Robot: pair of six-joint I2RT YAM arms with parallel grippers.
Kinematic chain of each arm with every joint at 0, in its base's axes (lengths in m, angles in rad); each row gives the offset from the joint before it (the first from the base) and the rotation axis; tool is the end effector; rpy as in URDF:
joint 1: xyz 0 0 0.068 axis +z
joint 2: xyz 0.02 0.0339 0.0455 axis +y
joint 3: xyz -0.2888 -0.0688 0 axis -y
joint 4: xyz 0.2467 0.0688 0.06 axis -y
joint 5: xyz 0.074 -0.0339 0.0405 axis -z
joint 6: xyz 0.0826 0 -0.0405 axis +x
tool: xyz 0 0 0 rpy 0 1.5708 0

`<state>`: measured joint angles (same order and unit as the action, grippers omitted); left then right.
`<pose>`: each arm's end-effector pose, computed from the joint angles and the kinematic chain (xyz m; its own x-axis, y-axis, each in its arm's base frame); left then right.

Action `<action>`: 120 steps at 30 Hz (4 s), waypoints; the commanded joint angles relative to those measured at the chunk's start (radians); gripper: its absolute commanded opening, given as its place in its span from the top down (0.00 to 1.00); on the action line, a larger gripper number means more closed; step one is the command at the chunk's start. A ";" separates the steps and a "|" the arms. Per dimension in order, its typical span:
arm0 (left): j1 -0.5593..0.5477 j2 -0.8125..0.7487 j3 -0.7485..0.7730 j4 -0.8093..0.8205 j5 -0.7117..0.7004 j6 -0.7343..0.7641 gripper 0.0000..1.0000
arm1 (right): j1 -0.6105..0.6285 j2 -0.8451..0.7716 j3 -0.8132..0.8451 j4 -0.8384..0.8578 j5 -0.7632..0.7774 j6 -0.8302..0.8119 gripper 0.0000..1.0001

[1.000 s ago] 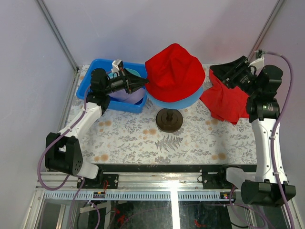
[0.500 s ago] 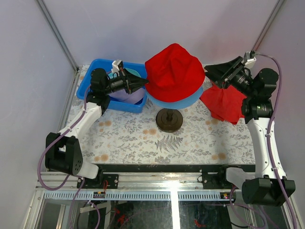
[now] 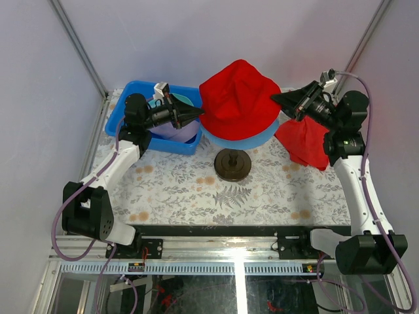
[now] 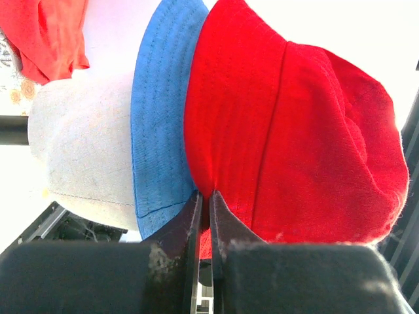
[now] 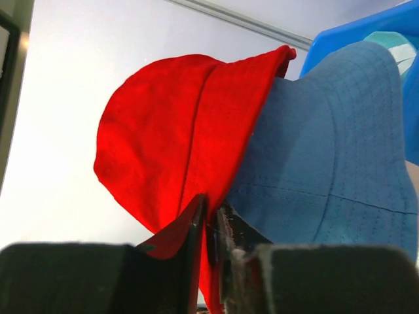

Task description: Stack the hats

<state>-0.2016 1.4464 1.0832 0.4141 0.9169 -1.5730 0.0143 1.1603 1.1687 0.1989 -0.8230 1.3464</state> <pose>0.3398 -0.1364 0.3748 -0.8985 -0.4372 -0.0382 0.0479 -0.0112 -0.9988 0.2774 0.0645 0.4672 -0.6631 0.6536 -0.3649 -0.3624 0.1461 0.9205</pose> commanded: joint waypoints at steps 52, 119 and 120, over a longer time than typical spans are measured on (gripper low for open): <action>0.035 0.260 0.236 0.087 0.234 0.069 0.94 | -0.103 0.043 0.280 -0.686 0.380 -0.826 0.43; 0.092 0.474 0.356 0.348 0.266 -0.108 1.00 | -0.030 -0.036 -0.355 -0.082 -0.096 -0.363 1.00; 0.093 0.474 0.355 0.348 0.266 -0.108 1.00 | -0.030 -0.035 -0.364 -0.100 -0.090 -0.386 1.00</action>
<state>-0.1444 1.9202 1.4673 0.7616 1.1946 -1.6985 -0.0238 1.1084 0.9005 0.3847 -0.8612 1.1744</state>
